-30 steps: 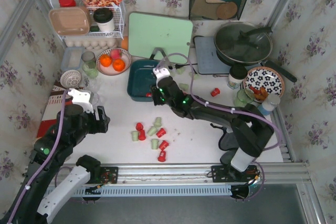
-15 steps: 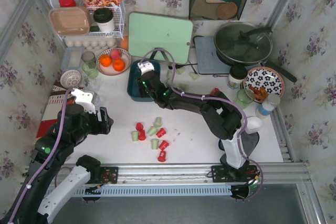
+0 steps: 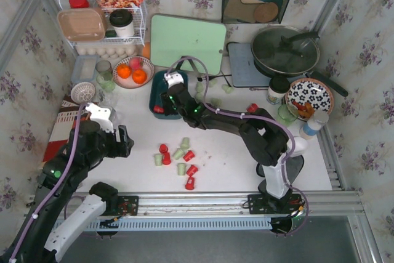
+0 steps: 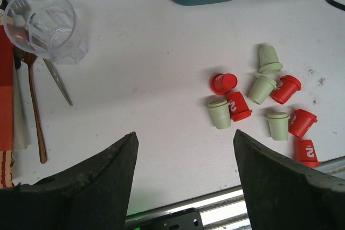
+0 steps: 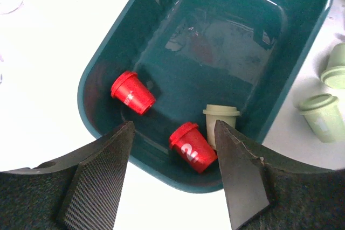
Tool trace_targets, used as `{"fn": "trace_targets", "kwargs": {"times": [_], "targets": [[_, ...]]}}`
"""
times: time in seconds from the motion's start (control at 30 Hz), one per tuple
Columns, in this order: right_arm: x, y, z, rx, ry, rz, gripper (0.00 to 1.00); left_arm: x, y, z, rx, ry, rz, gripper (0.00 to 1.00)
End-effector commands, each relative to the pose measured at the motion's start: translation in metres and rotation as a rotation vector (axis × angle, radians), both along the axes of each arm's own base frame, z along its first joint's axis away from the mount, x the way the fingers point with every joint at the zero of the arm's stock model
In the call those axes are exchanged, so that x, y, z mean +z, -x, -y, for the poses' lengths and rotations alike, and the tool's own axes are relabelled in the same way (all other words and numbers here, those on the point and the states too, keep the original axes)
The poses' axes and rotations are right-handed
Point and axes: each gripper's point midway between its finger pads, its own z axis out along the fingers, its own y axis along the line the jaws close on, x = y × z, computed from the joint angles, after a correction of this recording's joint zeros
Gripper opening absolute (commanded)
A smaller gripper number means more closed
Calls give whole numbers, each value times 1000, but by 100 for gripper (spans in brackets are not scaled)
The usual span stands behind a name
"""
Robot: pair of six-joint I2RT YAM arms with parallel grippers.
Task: Mix the coffee capsules in the storage basket
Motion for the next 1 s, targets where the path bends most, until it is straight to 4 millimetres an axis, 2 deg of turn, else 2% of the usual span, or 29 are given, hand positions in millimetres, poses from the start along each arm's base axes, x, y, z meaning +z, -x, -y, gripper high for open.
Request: {"fn": "trace_targets", "kwargs": {"times": [0.0,0.2,0.37,0.4,0.47,0.6,0.63,0.67,0.7,0.73,0.83,0.87,0.9,0.97], "targets": [[26,3,8,-21,-37,40,69,2,-4,2,-6,1,14,74],[52,22,47,-72,-48,97,70,-2,-6,3,-6,-8,-12,74],[62,44,94,-120,-12,154,70,-9,-8,7,-6,-6,-56,74],[56,51,108,-133,11,165,70,-11,-8,8,-5,-4,-69,74],[59,60,128,-144,23,211,70,-14,-8,10,1,4,-99,74],[70,82,165,-152,-3,325,70,-21,-5,18,-20,11,-177,74],[74,89,173,-148,-27,356,71,-22,-5,19,-27,6,-191,74],[77,96,181,-147,-56,390,76,-24,-5,19,-24,-2,-209,74],[81,103,189,-147,-85,426,90,-26,-7,18,-10,-15,-224,74],[78,110,198,-146,-93,449,99,-28,-9,15,14,-28,-233,75],[93,123,225,-189,-155,570,100,-30,-19,-5,134,-102,-230,78],[100,126,232,-206,-170,616,100,-29,-23,-13,189,-121,-217,83],[107,128,239,-222,-184,654,100,-30,-24,-23,254,-139,-219,97],[115,131,253,-262,-181,701,100,-34,-19,-41,402,-155,-244,99]]}}
